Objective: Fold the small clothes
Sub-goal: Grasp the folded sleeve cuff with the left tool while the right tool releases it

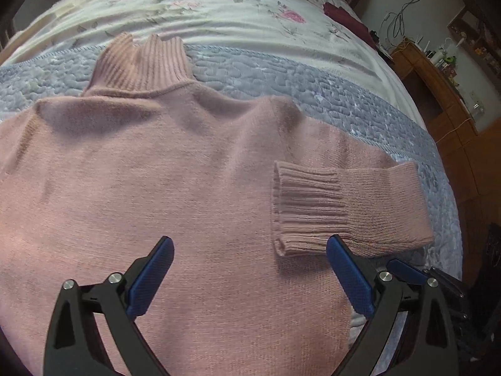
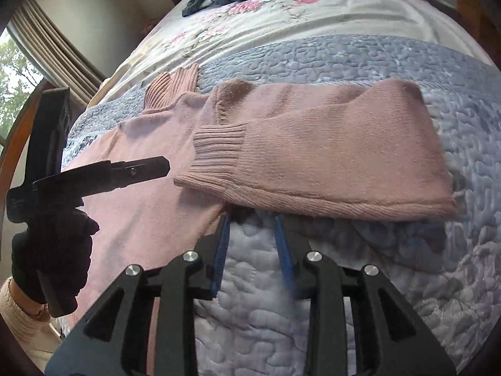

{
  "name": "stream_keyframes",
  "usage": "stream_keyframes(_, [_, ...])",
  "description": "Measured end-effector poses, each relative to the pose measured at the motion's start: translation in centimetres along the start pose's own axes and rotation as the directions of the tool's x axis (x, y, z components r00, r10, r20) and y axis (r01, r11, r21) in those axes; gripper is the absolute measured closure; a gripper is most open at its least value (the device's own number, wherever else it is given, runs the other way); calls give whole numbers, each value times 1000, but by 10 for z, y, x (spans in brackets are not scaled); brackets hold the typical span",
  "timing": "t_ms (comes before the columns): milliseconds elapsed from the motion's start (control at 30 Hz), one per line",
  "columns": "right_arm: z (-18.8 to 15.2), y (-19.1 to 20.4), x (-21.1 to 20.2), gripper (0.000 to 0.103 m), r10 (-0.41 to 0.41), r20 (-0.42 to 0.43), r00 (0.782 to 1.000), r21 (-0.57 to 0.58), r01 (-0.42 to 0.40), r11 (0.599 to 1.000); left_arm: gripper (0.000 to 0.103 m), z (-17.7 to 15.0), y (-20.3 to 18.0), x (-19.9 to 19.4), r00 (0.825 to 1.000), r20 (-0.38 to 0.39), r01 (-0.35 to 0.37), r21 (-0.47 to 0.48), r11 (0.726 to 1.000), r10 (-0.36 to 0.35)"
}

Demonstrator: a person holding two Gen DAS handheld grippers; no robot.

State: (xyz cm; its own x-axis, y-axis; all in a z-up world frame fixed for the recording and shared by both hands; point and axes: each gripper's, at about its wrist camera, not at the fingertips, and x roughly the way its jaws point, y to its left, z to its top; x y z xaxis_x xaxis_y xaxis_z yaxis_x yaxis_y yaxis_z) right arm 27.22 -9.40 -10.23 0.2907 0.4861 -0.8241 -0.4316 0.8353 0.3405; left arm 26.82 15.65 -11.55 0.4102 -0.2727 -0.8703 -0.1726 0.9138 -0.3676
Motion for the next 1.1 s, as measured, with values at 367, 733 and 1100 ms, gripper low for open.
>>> stream_keyframes(367, [-19,-23,-22,65,-61,38,997,18,60,998,73,8,-25,33,994,-56,88,-47,995,-90])
stream_keyframes(733, [-16,-35,-32,65,-43,57,997,100,37,994,90,12,14,-40,983,149,119,-65,991,-108])
stream_keyframes(1100, [16,-28,-11,53,13,57,998,219,-25,975,90,23,129,-96,965,238,-83,-132,988,113])
